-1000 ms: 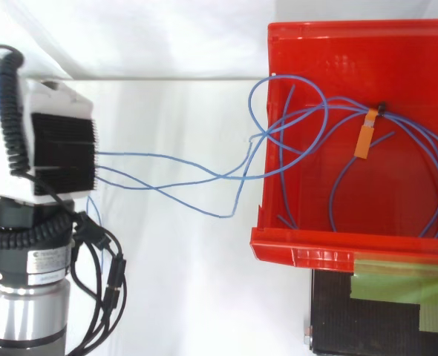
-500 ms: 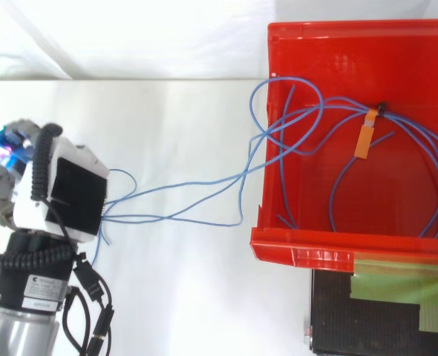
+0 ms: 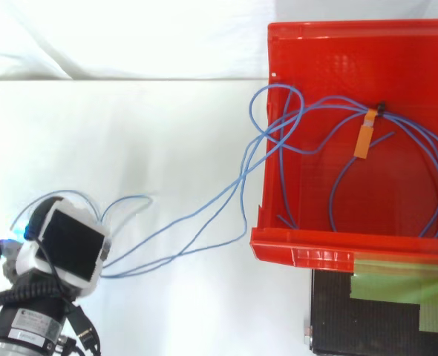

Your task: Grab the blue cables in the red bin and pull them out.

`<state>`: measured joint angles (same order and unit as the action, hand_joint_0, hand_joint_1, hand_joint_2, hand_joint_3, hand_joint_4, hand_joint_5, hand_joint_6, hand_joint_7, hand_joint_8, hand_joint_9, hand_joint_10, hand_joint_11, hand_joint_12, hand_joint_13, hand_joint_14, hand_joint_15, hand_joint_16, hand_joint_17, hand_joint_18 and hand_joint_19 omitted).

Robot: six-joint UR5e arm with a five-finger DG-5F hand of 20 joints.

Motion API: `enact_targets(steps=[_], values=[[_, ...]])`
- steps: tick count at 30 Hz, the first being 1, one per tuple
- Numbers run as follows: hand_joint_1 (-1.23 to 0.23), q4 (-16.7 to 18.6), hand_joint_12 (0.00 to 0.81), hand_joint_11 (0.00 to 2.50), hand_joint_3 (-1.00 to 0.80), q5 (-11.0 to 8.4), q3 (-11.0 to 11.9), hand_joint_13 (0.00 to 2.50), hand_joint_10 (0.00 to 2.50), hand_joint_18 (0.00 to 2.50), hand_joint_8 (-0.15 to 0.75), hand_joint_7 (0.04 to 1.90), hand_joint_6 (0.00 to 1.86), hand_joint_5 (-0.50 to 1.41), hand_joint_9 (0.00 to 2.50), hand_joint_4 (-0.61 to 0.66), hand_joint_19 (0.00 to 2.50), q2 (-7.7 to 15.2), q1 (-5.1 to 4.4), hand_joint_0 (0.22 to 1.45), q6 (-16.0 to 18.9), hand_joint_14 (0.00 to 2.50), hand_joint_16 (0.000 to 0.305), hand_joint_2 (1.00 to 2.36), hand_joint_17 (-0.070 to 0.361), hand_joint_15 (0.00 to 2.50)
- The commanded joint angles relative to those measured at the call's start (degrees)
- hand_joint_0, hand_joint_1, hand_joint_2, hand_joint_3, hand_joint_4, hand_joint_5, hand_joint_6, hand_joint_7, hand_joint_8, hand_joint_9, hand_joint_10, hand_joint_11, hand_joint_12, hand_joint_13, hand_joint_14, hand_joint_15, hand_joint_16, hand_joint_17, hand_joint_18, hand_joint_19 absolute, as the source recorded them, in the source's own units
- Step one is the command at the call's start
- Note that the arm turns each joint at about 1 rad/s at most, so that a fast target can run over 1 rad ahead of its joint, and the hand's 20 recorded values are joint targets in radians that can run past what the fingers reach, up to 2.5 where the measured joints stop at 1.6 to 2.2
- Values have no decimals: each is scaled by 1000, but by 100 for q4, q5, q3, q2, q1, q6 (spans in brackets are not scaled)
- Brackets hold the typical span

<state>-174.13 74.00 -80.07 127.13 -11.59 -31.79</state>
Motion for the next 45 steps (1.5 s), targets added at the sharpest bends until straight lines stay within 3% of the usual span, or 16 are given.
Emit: enact_targets(steps=[1,8,9,10,12,15,16,20,25,29,33,36,39,43,45], values=[[-1002,-1870,293,1979,-1000,149,0,1111,7,1106,322,778,249,988,1511,233,1515,-4,-10,799,-200,2500,40,1000,90,517],[-1002,-1879,295,1956,-1000,554,0,1111,7,1107,312,785,247,987,1509,241,1501,-4,-10,798,55,2500,40,1000,90,516],[-1001,-1888,293,1951,-1000,809,0,1111,7,1105,323,777,248,988,1513,241,1506,-4,-10,797,662,2500,41,1000,92,513],[-1000,-1888,293,1959,-1000,870,0,1110,7,1105,313,778,248,988,1512,243,1502,-4,-10,797,837,2500,41,1000,92,515],[-999,-1888,296,1974,-1000,1169,0,1115,8,1106,313,777,249,988,1509,243,1497,-4,-10,797,1734,2500,40,1000,90,495],[-998,-1888,294,1959,-1000,1415,0,1112,7,1104,313,777,249,988,1511,240,1504,-4,-10,796,2463,2500,40,1000,90,517],[-998,-1879,295,1960,-1000,1538,0,1113,7,1106,323,777,249,988,1512,244,1494,-12,-10,794,2850,2500,40,1000,90,517],[-997,-1870,296,1966,-1000,1670,0,1114,6,1106,317,778,248,989,1513,243,1493,-30,-10,795,3369,2500,40,1000,90,515],[-995,-1607,289,1957,-1000,1626,35,1111,7,1104,315,778,246,989,1520,242,1496,-100,-10,794,3694,2500,41,1000,92,509],[-995,-1316,298,1971,-1000,1406,202,1113,6,1101,317,778,247,989,1519,240,1487,-100,43,794,3861,2500,40,1000,91,517],[-994,-947,294,1956,-1000,1011,360,1111,7,1101,316,778,247,989,1519,242,1490,-100,52,795,3993,2500,41,1000,92,518],[-995,-455,294,1954,-1000,475,466,1112,5,1103,317,779,246,989,1519,242,1483,-100,52,794,4001,2500,40,1000,91,513],[-995,-130,294,1971,-1000,264,475,1112,6,1100,317,779,247,989,1518,243,1488,-100,60,794,3984,2500,41,1000,92,513],[-995,450,294,1969,-1000,167,475,1111,6,1101,325,779,246,989,1518,243,1482,-100,87,794,3676,2500,40,1000,91,513],[-995,846,294,1959,-1000,167,475,1111,5,1099,318,778,246,988,1520,243,1486,-91,131,795,3079,2500,41,1000,92,512]])
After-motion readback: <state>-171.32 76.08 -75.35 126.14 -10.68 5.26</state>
